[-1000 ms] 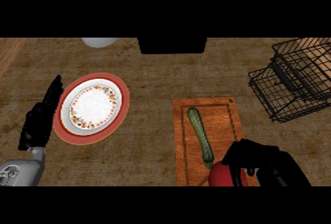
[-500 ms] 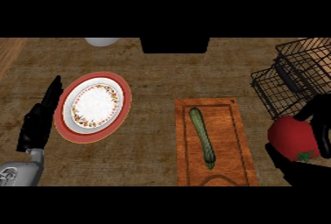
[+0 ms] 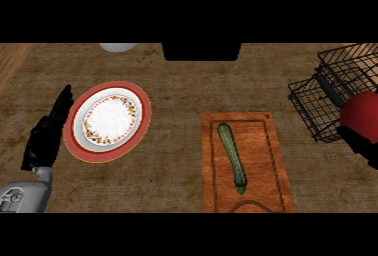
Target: Pick the tomato from the cutting board and place it in the tiered basket
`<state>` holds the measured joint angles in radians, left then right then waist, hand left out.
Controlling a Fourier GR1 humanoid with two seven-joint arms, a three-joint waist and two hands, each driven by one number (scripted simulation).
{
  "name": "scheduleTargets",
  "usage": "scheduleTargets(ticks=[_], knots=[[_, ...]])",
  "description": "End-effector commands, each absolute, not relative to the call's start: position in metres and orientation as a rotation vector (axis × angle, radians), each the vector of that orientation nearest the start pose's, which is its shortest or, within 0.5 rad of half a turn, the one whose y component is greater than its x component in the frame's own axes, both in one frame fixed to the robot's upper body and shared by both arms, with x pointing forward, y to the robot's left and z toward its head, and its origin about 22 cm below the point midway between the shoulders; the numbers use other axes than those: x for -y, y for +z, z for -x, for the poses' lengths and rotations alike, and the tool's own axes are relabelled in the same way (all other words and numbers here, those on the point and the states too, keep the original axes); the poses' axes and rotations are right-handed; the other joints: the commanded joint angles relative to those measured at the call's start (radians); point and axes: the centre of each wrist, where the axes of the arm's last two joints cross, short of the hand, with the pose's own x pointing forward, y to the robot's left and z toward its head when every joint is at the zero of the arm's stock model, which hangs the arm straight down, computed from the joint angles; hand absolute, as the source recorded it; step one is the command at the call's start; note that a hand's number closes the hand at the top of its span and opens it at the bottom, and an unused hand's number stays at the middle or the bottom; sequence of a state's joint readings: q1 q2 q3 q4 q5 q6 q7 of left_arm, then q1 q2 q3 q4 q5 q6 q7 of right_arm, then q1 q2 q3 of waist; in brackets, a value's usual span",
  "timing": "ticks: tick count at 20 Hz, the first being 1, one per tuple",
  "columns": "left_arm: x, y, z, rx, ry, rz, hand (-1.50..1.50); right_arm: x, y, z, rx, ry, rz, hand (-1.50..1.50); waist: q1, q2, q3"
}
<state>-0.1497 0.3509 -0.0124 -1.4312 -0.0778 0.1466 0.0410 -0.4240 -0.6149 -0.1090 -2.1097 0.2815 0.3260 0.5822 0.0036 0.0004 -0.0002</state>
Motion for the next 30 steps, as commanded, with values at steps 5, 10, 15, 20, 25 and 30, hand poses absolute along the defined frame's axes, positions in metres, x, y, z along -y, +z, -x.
scheduleTargets(ticks=[5, 10, 15, 20, 25, 30], knots=[[-0.296, 0.037, -0.288, 1.542, -0.247, -0.43, 0.0, 0.288, 0.269, -0.281, 1.652, 0.904, 1.175, 1.5, 0.013, 0.007, 0.0], [-0.288, 0.051, -0.289, 1.559, -0.25, -0.421, 0.0, 0.322, 0.269, -0.309, 1.555, 0.918, 1.372, 1.5, 0.019, 0.006, 0.0], [-0.292, 0.039, -0.286, 1.542, -0.241, -0.413, 0.0, 0.36, 0.251, -0.336, 1.548, 0.934, 1.353, 1.5, 0.009, 0.003, 0.0], [-0.3, 0.026, -0.278, 1.545, -0.254, -0.419, 0.0, 0.397, 0.236, -0.343, 1.558, 1.022, 1.254, 1.5, 0.008, 0.002, 0.0], [-0.3, 0.037, -0.286, 1.543, -0.237, -0.423, 0.0, 0.399, 0.221, -0.362, 1.547, 1.024, 1.095, 1.5, 0.01, 0.002, 0.0], [-0.294, 0.031, -0.286, 1.547, -0.235, -0.421, 0.0, 0.411, 0.184, -0.368, 1.427, 0.954, 0.923, 1.5, 0.007, 0.005, 0.0]])
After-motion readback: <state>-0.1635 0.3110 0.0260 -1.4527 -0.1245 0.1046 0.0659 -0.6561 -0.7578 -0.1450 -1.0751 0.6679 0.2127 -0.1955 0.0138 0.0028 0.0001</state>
